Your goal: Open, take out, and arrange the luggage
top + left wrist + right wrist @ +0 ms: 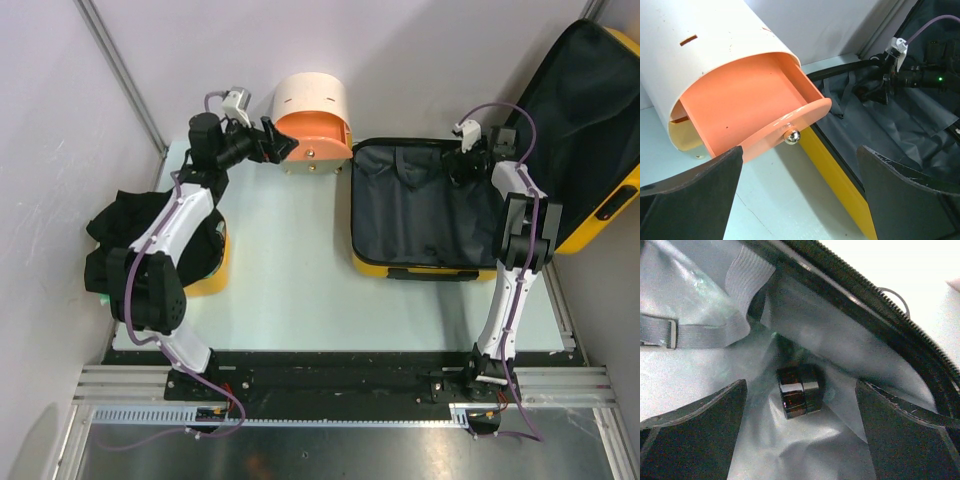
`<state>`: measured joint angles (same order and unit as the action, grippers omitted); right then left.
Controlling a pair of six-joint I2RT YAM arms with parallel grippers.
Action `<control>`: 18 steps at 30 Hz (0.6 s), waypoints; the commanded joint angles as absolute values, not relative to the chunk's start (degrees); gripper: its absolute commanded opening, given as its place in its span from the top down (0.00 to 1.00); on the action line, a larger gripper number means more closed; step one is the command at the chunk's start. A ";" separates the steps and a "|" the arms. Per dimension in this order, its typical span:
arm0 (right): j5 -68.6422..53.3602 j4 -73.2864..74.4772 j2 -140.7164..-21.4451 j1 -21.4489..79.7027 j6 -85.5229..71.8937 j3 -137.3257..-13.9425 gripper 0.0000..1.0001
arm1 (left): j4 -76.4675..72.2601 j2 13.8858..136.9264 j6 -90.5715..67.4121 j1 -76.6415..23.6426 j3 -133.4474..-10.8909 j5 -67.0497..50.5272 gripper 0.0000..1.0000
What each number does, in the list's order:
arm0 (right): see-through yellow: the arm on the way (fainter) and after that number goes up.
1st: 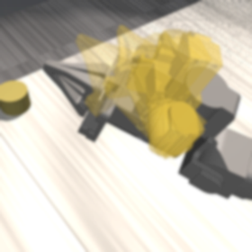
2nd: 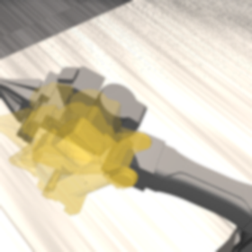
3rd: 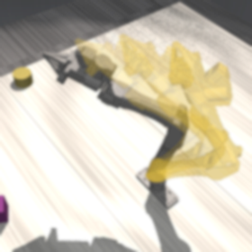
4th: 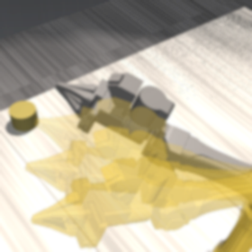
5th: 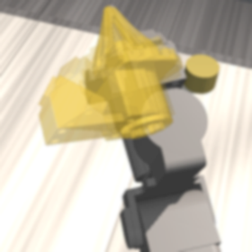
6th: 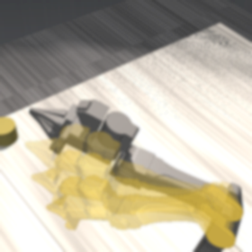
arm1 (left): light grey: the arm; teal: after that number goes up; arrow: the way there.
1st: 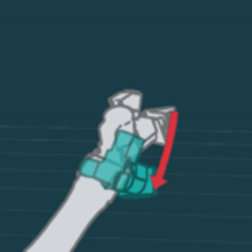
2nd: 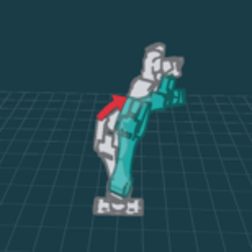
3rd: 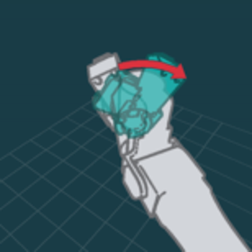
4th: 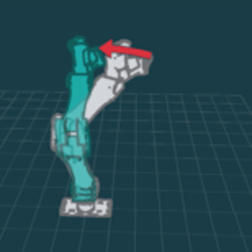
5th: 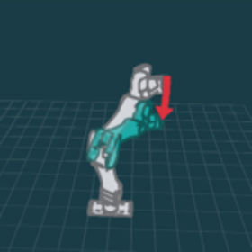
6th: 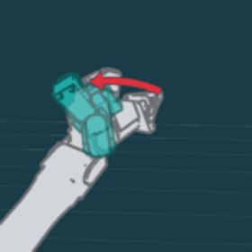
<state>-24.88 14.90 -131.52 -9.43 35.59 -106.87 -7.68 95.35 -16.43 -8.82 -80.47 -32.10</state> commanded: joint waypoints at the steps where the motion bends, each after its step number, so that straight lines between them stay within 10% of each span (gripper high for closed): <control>1: -27.42 20.39 -132.98 -10.02 38.49 -108.90 0.07 | -6.33 96.59 -13.45 -8.09 -84.20 -34.37 0.00; 18: -27.24 24.95 -136.14 -10.20 42.80 -112.05 0.38 | -2.29 100.28 -7.56 -7.65 -90.97 -33.66 0.00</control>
